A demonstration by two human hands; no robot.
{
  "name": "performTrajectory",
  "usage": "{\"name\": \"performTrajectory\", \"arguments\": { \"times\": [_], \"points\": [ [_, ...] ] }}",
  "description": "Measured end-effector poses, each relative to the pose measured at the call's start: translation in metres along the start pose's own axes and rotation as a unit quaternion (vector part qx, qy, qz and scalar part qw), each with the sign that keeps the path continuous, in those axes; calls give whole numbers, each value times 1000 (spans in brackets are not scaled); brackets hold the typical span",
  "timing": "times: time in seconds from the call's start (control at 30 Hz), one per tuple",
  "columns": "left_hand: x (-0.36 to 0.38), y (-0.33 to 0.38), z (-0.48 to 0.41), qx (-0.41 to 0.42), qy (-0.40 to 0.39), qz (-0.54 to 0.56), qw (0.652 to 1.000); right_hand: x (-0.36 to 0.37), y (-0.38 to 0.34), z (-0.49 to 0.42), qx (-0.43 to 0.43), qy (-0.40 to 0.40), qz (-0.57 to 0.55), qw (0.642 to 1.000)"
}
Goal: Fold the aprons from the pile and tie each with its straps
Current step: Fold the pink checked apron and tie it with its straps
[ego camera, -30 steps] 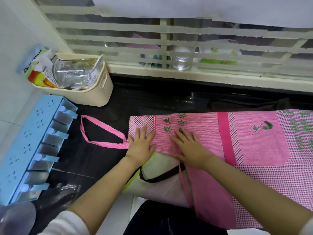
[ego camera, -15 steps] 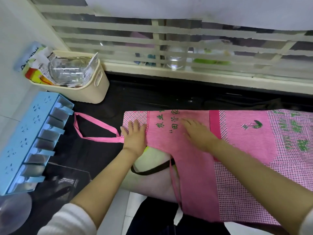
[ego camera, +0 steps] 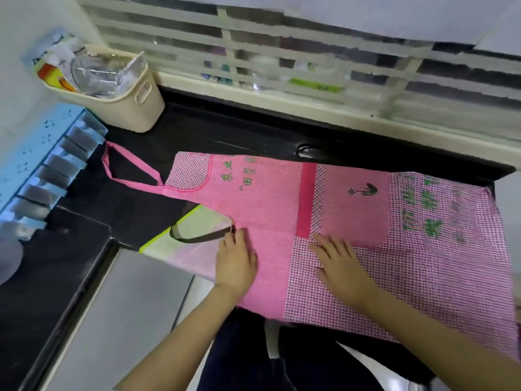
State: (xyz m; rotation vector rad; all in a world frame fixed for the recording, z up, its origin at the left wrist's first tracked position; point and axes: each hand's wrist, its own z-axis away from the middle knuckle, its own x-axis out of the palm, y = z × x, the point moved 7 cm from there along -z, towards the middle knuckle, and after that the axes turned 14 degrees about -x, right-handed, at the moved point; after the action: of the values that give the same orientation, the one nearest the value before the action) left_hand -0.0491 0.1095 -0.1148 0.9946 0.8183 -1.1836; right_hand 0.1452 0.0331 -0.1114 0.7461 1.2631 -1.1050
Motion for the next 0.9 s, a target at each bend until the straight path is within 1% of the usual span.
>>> {"name": "performTrajectory", "arguments": {
  "times": [0.07,0.13,0.23,0.27,0.33,0.43,0.5,0.6,0.67,0.73,0.83,0.9],
  "points": [
    [-1,-5,10,-30,7,118,993,-1,-4,8,-22,0,-2,1000],
    [0,-12,22,-63,14,199,978,5,-15,13,-63,-13,-9,998],
    [6,-18,43,-94,14,242,965,14,-45,18,-140,-74,-19,987],
    [9,-20,49,-103,15,250,963,20,-51,19,-150,-105,-28,983],
    [13,-27,60,-119,20,264,957,25,-55,19,-131,-165,-45,977],
    [17,-35,74,-145,17,251,957,27,-57,16,-132,-179,-40,974],
    [24,-41,82,-165,-14,221,961,28,-55,15,-132,-177,-36,975],
    [37,-52,97,-179,-63,141,972,31,-55,16,-142,-171,-7,975],
    [38,-61,107,-179,-50,121,975,33,-55,16,-144,-168,2,975],
    [40,-76,118,-201,-42,103,973,34,-55,16,-144,-166,1,976],
    [50,-102,130,-253,-70,78,962,33,-55,15,-145,-171,-5,975],
    [50,-112,138,-285,-75,51,954,30,-54,14,-143,-177,-16,974]
  ]
}}
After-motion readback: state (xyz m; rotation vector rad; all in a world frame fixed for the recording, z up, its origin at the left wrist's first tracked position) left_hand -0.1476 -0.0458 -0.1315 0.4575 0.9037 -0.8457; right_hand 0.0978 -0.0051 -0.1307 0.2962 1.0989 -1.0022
